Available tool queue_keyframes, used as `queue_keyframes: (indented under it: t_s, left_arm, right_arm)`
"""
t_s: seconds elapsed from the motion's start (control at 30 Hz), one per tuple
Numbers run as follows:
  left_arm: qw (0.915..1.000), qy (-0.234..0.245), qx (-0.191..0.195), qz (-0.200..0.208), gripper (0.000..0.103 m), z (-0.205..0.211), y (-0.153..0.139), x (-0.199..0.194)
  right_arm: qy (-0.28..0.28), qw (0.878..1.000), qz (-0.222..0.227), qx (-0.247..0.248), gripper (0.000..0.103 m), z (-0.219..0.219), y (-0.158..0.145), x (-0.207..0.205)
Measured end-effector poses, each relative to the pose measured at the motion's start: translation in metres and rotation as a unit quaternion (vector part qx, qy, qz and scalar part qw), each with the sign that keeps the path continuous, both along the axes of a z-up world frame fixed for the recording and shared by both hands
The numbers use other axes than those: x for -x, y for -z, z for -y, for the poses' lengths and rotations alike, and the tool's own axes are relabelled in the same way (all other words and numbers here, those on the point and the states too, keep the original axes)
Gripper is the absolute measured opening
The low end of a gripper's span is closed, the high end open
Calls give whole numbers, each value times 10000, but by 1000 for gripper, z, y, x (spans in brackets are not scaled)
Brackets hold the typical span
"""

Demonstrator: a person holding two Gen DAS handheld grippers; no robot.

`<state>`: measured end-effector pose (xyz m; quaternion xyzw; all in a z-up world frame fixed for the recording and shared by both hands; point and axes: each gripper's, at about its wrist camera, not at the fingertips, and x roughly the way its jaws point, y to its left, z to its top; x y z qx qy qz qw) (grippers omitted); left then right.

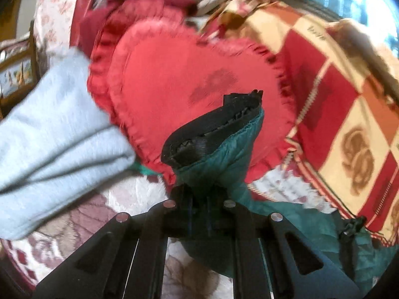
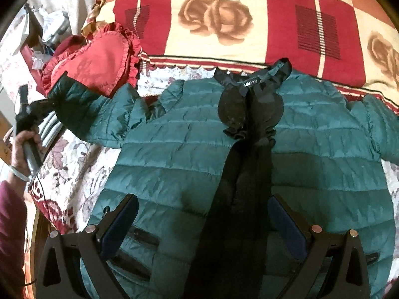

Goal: Fold large clothes
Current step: 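Lift the held sleeve and fold it across the jacket front with the left gripper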

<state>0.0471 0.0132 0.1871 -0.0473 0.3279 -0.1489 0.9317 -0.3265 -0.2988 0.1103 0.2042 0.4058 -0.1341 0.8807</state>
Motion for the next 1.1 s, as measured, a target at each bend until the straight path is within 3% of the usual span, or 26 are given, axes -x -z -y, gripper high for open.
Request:
queue_keyframes:
  t_s: [0.27,0.5,0.63,0.77,0.93,1.1]
  left_arm:
    - [9933,982,408,460,7,41,-90,72]
    - [9708,2250,774,315,7,122,-107,140]
    - [9546,2874,765,145,7,185,-90,180]
    - [9402,3329,703,-176,7,246,-54,216]
    - [9299,3611,375,-592,7,308,-1,249]
    - [9259,3599,221,-1126,7,337,46,256]
  right_arm:
    - [322,9994,133,18,103,21,-16,24]
    - [594,9979,270,13,103,38,-28,53]
    - [691,9970,330,146,103,47,-37,67]
    - [876,9956,337,77,103,60,-37,79]
    - [1021,9946,187,-72,103,75,-24,88]
    - [1231,9921,172,-174,103,89,-19,98]
